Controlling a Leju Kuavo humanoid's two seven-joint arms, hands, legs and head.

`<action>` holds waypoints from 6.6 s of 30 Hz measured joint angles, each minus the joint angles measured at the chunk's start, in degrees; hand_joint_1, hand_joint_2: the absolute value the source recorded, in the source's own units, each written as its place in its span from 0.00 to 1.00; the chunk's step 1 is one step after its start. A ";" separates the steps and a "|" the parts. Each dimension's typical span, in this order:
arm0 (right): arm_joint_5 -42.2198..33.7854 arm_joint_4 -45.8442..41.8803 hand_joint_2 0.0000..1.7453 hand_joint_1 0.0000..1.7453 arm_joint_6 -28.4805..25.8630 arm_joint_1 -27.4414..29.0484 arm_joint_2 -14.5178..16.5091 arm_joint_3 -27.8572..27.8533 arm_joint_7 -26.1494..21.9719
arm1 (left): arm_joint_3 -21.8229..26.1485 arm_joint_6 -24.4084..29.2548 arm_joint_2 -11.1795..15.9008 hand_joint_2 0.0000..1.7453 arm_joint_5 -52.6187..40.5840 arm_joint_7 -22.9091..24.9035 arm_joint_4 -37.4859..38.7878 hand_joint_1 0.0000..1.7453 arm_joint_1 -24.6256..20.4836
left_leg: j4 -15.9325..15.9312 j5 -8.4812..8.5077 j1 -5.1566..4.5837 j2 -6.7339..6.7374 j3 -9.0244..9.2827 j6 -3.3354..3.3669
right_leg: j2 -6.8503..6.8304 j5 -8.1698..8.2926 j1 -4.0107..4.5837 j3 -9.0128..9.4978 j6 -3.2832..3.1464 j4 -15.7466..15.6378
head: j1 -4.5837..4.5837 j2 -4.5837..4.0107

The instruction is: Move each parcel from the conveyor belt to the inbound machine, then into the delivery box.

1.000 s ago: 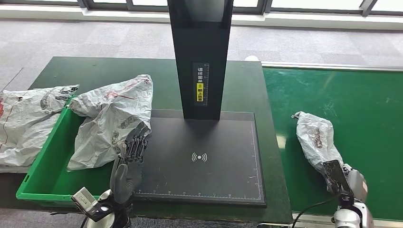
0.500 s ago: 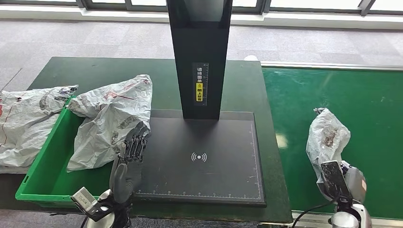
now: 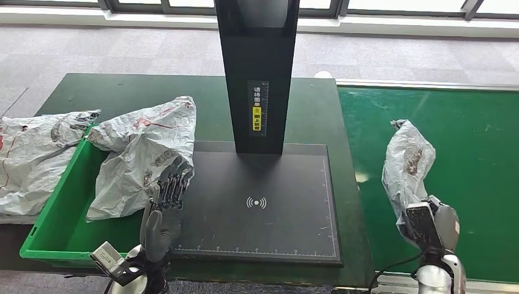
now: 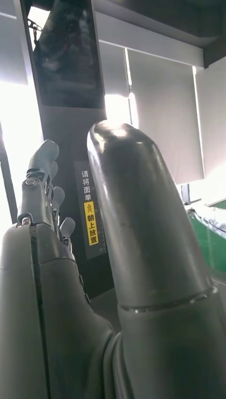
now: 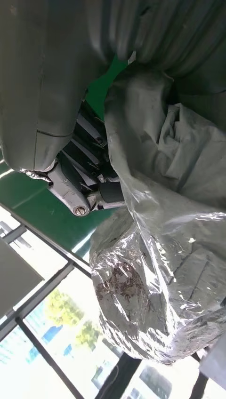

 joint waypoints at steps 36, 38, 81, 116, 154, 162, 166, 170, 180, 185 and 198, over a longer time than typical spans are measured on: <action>-2.06 -20.71 1.00 0.06 16.19 9.07 7.52 44.66 2.39 | -0.34 -2.29 -0.15 0.00 3.44 0.00 7.60 0.00 -6.94 | 0.00 0.02 0.05 0.25 -0.02 -0.07 | 0.27 -0.01 0.06 -0.20 -0.10 0.14 | -0.01 0.00; -2.04 -19.45 1.00 0.00 16.67 8.98 7.56 44.66 2.80 | -0.33 -2.29 0.00 0.00 3.53 0.00 7.58 0.00 -6.73 | 0.00 0.02 0.05 0.25 -0.02 -0.07 | 0.27 -0.01 0.05 -0.20 -0.10 0.14 | -0.01 0.00; -8.06 -19.38 1.00 0.00 16.40 11.08 8.76 38.95 2.31 | -0.28 -2.27 0.20 0.00 3.16 0.17 6.66 0.00 -6.00 | 0.00 0.02 0.04 0.27 -0.02 -0.07 | 0.28 -0.01 0.04 -0.22 -0.10 0.14 | -0.01 0.00; -5.14 -24.92 1.00 0.00 12.69 13.34 9.28 37.80 1.25 | -0.28 -2.53 0.20 0.00 4.48 0.02 6.62 0.00 -5.09 | 0.00 0.02 0.04 0.27 -0.02 -0.07 | 0.28 -0.01 0.04 -0.23 -0.10 0.13 | -0.01 0.00; -35.37 -56.56 1.00 0.00 23.57 17.86 8.29 34.32 -5.95 | -3.83 15.39 -0.30 0.25 -8.10 0.99 8.07 0.00 -6.53 | 0.01 -0.02 0.01 0.35 0.00 -0.08 | 0.40 0.00 0.01 -0.26 -0.09 0.13 | -0.01 0.00; -35.55 -56.54 1.00 0.00 25.39 17.06 8.85 33.82 -5.90 | -11.53 26.98 1.72 1.00 -37.86 8.27 11.91 0.00 -7.55 | 0.01 -0.02 0.00 0.35 0.00 -0.08 | 0.40 0.00 0.00 -0.25 -0.09 0.13 | -0.01 0.00; -36.03 -56.53 1.00 0.00 27.72 16.60 9.44 32.86 -5.90 | -15.12 32.47 2.34 1.00 -49.12 13.52 16.31 0.00 -8.40 | 0.01 -0.02 0.00 0.35 0.00 -0.08 | 0.40 0.00 0.00 -0.25 -0.09 0.13 | -0.01 0.00; -36.22 -56.52 1.00 0.00 29.01 16.13 10.04 31.77 -5.89 | -16.66 34.17 2.79 1.00 -52.08 14.73 20.08 0.00 -9.36 | 0.01 -0.02 0.01 0.35 0.00 -0.08 | 0.40 0.00 0.01 -0.25 -0.09 0.13 | -0.01 0.00; -36.31 -56.48 1.00 0.00 30.70 15.92 11.18 30.12 -5.88 | -18.25 34.59 3.13 1.00 -55.58 16.50 25.15 0.00 -11.05 | 0.01 -0.02 0.01 0.35 0.00 -0.08 | 0.40 0.00 0.00 -0.25 -0.09 0.13 | -0.01 0.00; -36.45 -56.46 1.00 0.00 31.50 15.89 11.40 29.94 -5.86 | -19.03 33.81 3.24 1.00 -58.27 18.28 27.14 0.00 -11.67 | 0.01 -0.02 0.01 0.35 0.00 -0.08 | 0.40 0.00 0.00 -0.25 -0.09 0.13 | -0.01 0.00; -36.42 -54.13 1.00 0.00 34.10 14.57 12.09 28.96 -5.83 | -20.46 28.86 3.23 1.00 -60.34 20.46 42.45 0.50 -18.06 | -0.01 -0.02 0.01 0.03 0.34 -0.02 | -0.03 -0.12 0.00 0.34 -0.04 0.08 | -0.01 0.00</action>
